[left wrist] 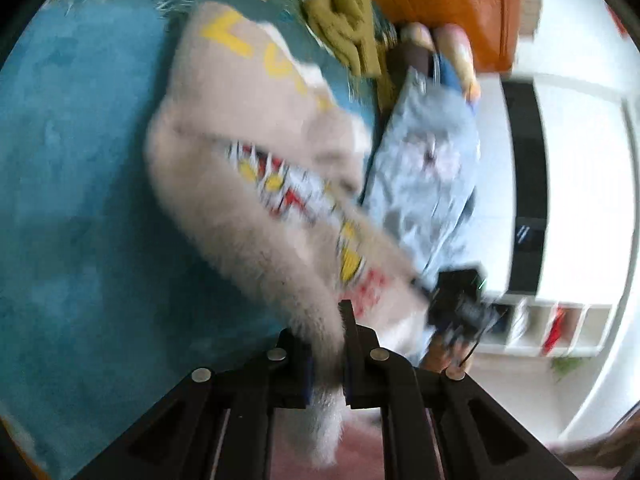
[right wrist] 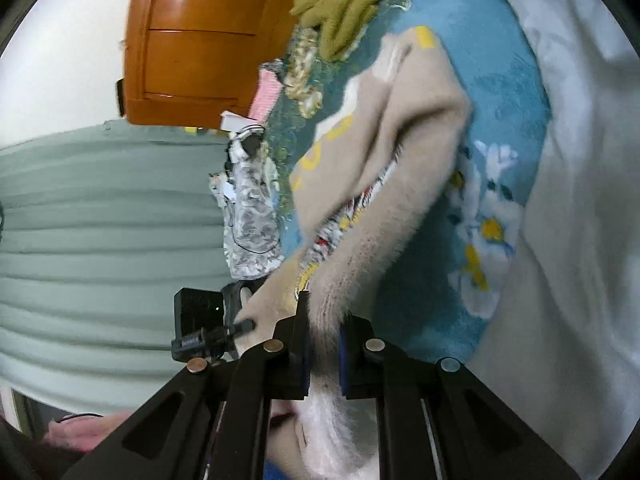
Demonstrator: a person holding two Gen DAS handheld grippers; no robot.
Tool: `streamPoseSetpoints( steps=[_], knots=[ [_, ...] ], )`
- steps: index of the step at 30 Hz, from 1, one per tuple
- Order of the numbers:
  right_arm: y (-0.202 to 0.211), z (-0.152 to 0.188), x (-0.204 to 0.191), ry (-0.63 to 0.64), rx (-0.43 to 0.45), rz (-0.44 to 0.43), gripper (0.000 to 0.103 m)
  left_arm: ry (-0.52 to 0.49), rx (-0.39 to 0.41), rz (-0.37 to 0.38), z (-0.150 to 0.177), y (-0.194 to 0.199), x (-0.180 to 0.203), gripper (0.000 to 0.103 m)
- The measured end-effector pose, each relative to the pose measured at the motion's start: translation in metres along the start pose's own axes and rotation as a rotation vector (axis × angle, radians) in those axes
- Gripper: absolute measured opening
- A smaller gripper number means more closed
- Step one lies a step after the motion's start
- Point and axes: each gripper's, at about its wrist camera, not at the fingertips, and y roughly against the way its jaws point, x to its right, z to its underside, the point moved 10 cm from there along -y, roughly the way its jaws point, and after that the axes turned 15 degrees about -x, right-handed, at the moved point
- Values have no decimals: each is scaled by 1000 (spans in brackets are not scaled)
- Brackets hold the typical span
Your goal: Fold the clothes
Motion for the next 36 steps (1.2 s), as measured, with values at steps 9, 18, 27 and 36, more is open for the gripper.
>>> streamPoseSetpoints(
  steps=[9,18,27,36],
  knots=[
    [-4,-122,10,-142,125,-93,10,213,249,242,-134,49,-14,13],
    [-18,-187,50,-332,173,-153,25,376,331,430,-198,25,-40,52],
    [19,-183,59,-223,246,4,62,81,334,-73,-202,42,-1,78],
    [-18,-160,112,-270,158,56,81,241,284,-142,-202,7,-92,87]
  ],
)
